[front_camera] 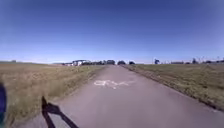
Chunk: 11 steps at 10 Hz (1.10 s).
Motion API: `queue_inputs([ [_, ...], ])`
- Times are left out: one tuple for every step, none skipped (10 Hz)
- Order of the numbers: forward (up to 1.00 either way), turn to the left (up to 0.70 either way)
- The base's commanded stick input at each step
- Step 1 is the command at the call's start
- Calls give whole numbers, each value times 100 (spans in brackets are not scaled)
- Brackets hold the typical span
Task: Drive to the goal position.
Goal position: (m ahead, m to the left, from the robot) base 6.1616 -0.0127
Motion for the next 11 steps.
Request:
queue_inputs([
  [70,0],
  [70,0],
  [70,0],
  [70,0],
  [70,0],
  [70,0],
  [70,0],
  [70,0],
  [70,0],
  [70,0],
  [70,0],
])
